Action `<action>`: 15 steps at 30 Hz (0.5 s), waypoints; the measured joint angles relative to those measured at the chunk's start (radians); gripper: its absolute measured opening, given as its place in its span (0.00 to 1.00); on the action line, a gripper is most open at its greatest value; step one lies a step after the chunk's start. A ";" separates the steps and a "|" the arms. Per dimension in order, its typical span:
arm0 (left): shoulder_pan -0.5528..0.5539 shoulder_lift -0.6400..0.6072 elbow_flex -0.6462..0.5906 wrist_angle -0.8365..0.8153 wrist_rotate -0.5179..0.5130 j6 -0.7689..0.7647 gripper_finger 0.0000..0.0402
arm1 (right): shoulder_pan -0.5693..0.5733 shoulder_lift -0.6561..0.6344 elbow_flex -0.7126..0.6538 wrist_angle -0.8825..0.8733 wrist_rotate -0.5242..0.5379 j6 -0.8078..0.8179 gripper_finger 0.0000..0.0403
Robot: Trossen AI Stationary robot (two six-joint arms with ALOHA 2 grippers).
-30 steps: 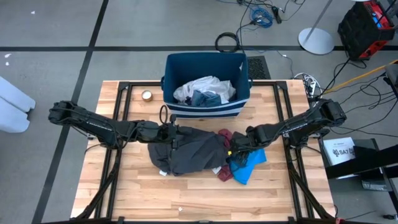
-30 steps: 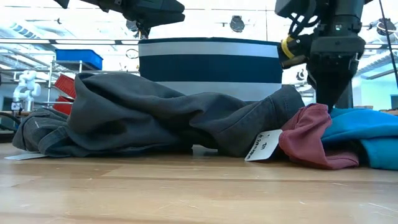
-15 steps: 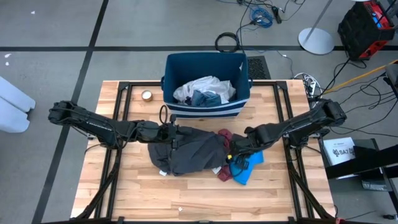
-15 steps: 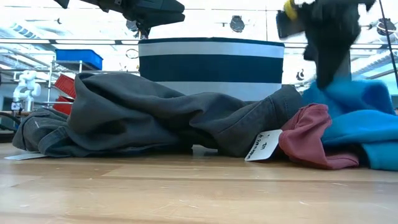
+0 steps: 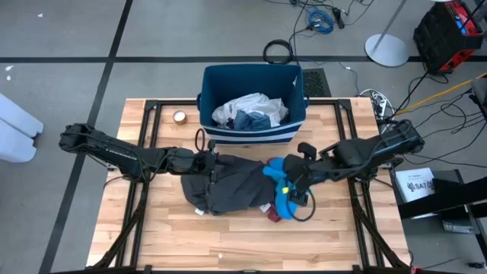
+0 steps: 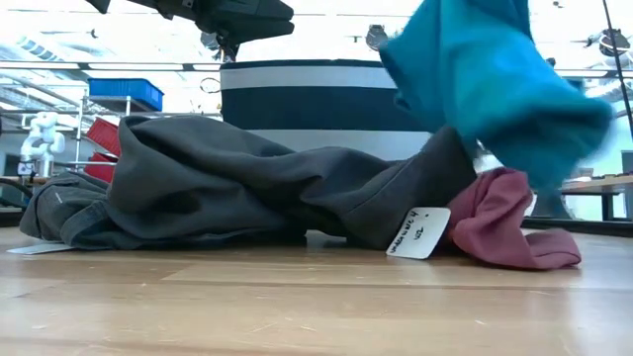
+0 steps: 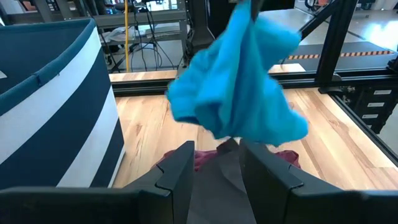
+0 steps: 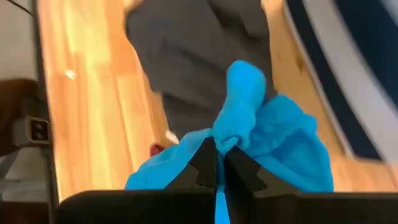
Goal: Sort clothes
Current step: Put the blue underwear into the blue bin
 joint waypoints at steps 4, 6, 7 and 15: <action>0.000 0.000 0.000 0.000 0.000 0.000 0.34 | 0.020 0.000 0.101 0.001 0.047 -0.059 0.00; 0.000 0.000 0.000 0.000 0.000 0.000 0.34 | 0.024 0.000 0.152 0.000 0.075 -0.100 0.00; 0.000 0.000 0.000 0.000 0.000 0.000 0.34 | 0.024 0.000 0.176 0.000 0.087 -0.119 0.00; 0.000 0.000 0.000 0.000 0.000 0.000 0.34 | -0.009 0.000 0.372 0.021 0.220 -0.328 0.00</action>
